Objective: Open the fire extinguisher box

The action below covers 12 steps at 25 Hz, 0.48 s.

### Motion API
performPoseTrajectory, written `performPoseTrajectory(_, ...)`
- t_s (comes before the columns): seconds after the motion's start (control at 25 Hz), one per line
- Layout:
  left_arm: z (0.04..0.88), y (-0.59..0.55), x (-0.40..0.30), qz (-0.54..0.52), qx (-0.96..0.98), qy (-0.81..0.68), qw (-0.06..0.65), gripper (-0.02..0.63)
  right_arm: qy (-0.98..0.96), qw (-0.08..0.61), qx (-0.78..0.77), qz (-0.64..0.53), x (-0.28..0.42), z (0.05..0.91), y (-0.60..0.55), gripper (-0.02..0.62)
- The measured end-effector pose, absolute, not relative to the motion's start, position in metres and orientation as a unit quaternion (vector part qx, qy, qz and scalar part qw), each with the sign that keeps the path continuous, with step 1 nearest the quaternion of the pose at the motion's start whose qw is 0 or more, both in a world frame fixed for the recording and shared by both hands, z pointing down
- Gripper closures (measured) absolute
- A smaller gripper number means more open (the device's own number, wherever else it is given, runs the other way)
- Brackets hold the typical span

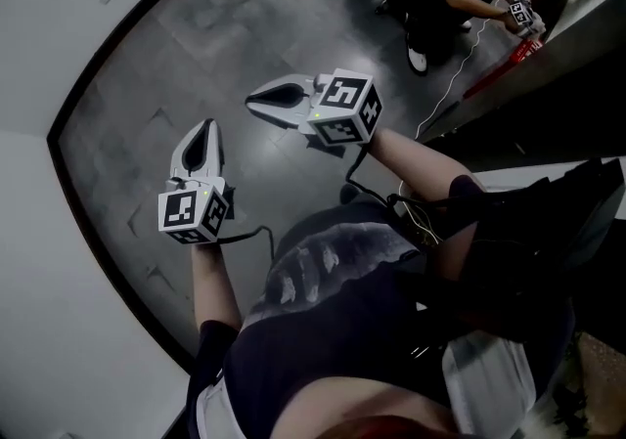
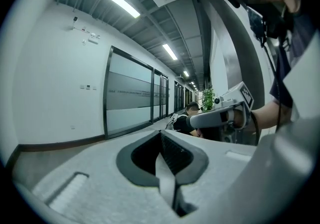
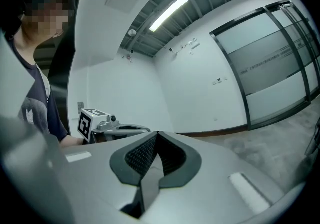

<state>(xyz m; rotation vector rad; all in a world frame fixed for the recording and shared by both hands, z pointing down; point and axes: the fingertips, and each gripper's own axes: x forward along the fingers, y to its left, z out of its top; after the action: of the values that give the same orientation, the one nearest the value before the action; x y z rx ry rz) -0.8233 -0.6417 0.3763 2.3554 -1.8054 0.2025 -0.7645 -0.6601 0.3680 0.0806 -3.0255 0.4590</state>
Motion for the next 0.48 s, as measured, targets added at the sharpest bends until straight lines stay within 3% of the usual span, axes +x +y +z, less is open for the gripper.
performPoseTrajectory(0.2, 0.38, -0.66, -0.802, 0.057, 0.788, -0.605, 0.096, 0.603, -0.986, 0.044, 0.023, 0.157, -0.743, 0.369, -0.678, 0.594)
performPoseTrajectory(0.48, 0.436, -0.656, -0.826, 0.064, 0.772, -0.61, 0.167, 0.603, -0.981, 0.063, 0.027, 0.179, -0.733, 0.394, -0.695, 0.594)
